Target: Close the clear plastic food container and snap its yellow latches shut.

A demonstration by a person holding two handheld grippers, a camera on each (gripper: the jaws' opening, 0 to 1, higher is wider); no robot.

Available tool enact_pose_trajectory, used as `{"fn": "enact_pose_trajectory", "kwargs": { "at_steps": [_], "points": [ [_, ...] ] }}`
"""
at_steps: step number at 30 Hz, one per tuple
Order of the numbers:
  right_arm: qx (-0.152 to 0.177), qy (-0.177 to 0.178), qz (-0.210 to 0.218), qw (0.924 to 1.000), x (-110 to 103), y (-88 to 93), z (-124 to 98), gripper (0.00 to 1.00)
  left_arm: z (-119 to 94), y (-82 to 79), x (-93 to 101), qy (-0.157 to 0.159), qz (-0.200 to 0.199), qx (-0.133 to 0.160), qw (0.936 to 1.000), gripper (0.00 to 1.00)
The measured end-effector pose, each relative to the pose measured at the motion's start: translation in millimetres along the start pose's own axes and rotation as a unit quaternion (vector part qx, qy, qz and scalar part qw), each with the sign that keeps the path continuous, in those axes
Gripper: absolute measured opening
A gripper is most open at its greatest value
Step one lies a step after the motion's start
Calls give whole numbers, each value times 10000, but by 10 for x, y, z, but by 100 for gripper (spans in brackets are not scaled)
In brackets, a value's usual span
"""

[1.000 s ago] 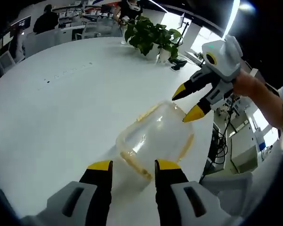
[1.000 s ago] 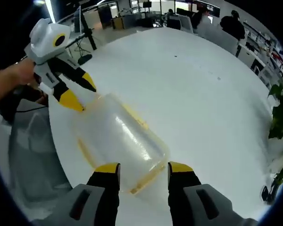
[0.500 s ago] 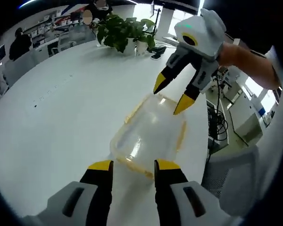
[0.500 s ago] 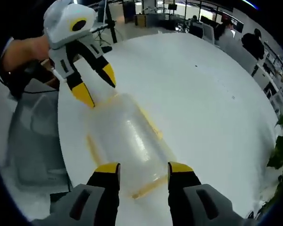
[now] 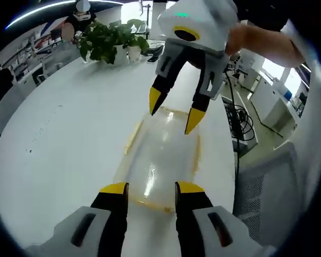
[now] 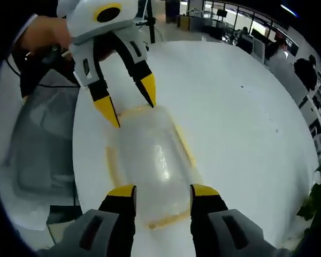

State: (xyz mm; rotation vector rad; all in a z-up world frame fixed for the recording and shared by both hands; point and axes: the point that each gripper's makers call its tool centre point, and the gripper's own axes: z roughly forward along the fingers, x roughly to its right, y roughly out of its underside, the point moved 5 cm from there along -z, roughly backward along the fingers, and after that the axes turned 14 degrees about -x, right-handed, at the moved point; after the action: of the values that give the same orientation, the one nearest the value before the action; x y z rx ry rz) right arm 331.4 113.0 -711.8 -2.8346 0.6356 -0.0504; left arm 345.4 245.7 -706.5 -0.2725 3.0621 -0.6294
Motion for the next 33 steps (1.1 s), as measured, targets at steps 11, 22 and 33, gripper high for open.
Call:
{"fn": "enact_pose_trajectory", "kwargs": {
  "at_steps": [11,22,33],
  "points": [
    [-38,-142,-585,9982,-20,-62,42,39,49,-99,-8,-16,612,-218,9979,34],
    [-1,-182,-827,9964,-23,-130,62,38,99,-204,-33,6,647,-159,9978,33],
    [96,-254,-909,9955,-53,-223,95,38,217,-284,60,120,629,-93,9979,32]
  ]
}}
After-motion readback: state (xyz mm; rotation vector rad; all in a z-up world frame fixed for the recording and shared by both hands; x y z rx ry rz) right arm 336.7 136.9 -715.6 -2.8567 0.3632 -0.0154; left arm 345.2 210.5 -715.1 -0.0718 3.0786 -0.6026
